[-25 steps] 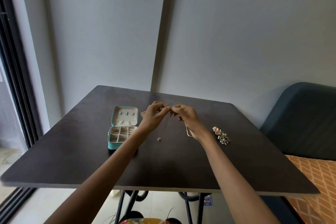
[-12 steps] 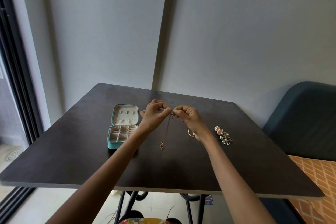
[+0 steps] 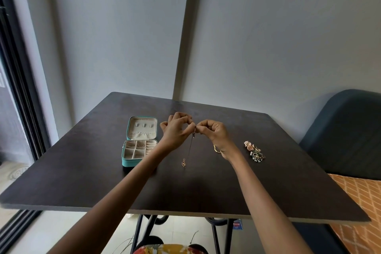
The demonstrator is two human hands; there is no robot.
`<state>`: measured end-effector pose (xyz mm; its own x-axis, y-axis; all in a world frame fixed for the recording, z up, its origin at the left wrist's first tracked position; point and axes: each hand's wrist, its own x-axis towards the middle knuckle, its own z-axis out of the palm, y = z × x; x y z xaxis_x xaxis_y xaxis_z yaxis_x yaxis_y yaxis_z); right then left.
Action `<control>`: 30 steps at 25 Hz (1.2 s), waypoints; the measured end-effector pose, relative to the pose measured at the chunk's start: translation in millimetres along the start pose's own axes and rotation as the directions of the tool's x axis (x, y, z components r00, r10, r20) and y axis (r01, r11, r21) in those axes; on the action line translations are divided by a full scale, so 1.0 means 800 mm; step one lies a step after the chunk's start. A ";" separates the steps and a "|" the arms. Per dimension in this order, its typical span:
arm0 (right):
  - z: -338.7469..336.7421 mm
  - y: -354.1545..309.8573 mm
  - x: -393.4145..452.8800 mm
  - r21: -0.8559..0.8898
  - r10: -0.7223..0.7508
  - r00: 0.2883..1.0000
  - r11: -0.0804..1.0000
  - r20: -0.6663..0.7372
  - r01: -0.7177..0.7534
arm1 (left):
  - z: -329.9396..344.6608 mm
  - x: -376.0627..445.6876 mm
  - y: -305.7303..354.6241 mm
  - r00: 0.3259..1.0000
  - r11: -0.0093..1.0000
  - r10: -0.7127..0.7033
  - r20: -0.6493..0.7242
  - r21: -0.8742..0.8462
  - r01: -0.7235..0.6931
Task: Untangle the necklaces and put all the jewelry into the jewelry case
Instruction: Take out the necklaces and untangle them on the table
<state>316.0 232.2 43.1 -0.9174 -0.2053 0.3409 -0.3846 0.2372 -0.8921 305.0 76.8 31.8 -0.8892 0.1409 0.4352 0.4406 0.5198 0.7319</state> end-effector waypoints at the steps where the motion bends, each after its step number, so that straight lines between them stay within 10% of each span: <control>1: 0.000 0.000 0.002 -0.016 -0.004 1.000 1.000 0.000 0.004 | 0.002 0.001 0.000 1.000 0.999 0.007 0.002 0.038 -0.007; 30: -0.007 0.005 0.007 -0.112 -0.012 1.000 0.994 0.006 0.013 | -0.003 -0.003 0.006 0.997 0.995 -0.064 -0.032 0.073 0.066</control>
<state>309.0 237.2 43.2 -0.9120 -0.2135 0.3502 -0.4053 0.3392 -0.8489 309.7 76.7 35.7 -0.9111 0.0800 0.4044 0.3706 0.5883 0.7187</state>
